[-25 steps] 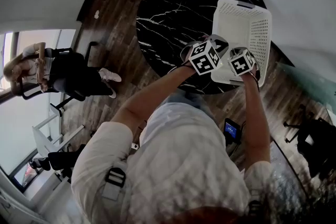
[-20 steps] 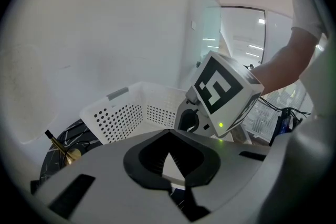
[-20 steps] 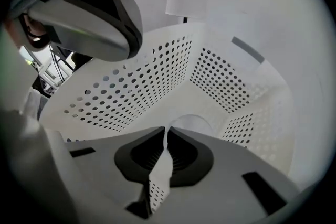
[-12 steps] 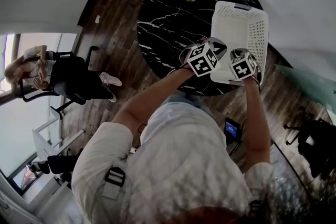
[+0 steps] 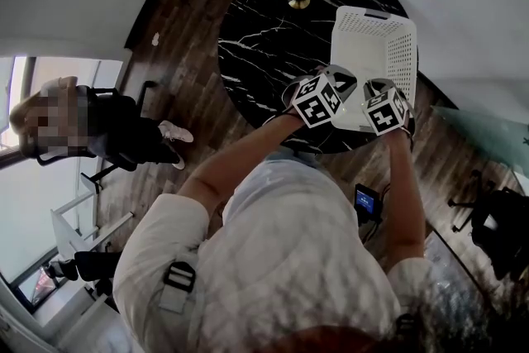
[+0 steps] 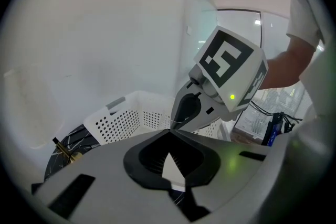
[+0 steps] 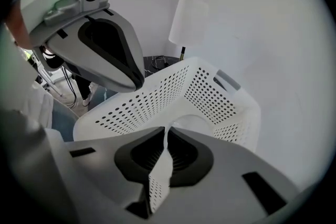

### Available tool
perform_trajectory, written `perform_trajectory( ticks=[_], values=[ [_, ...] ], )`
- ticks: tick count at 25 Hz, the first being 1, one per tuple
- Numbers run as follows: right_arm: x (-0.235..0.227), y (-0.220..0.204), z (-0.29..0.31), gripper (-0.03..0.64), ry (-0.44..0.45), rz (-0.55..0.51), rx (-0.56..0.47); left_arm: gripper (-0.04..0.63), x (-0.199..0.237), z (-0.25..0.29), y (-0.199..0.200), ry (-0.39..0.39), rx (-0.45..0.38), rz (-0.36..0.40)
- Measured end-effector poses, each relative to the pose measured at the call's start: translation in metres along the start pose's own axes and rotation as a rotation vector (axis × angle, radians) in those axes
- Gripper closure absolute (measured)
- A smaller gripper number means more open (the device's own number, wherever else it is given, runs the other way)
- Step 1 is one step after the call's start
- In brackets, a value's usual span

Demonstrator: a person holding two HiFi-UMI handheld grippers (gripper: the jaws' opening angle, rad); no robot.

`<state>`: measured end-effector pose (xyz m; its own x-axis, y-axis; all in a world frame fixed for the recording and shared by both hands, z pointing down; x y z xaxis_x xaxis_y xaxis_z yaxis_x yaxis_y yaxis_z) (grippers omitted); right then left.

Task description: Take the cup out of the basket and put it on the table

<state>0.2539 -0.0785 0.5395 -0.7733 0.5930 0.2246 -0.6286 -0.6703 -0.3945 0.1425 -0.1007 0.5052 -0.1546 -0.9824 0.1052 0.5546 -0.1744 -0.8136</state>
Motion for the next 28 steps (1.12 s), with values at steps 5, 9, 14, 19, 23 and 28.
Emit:
perform_trajectory(
  ticks=[5, 9, 14, 19, 23, 28],
  values=[
    [0.003, -0.001, -0.023, 0.592, -0.026, 0.024, -0.037, 0.589, -0.010, -0.007, 0.007, 0.003, -0.020, 0.008],
    [0.005, -0.001, -0.042, 0.592, -0.053, 0.028, -0.063, 0.589, -0.018, -0.012, 0.014, 0.006, -0.033, 0.023],
    [0.005, -0.003, -0.067, 0.592, -0.087, 0.035, -0.101, 0.589, -0.029, -0.018, 0.025, 0.016, -0.059, 0.036],
    [0.005, -0.007, -0.082, 0.592, -0.109, 0.029, -0.115, 0.589, -0.036, -0.023, 0.032, 0.028, -0.071, 0.051],
    [0.006, -0.004, -0.089, 0.592, -0.117, 0.016, -0.124, 0.589, -0.038, -0.028, 0.033, 0.044, -0.074, 0.053],
    [0.009, 0.003, -0.096, 0.592, -0.117, -0.018, -0.140, 0.589, -0.039, -0.037, 0.028, 0.076, -0.080, 0.042]
  ],
)
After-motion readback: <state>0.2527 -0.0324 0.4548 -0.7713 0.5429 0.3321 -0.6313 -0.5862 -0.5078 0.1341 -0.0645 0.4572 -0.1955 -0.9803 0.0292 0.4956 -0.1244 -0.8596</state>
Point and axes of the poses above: the fingertips, and each gripper's own axes: z forward along the fingers, x to its left, y out of its top, the point moved 8 cm from there along -z, backward along the fingers, and after that the axes turned 5 degrees about -y, right-handed, at the moved point
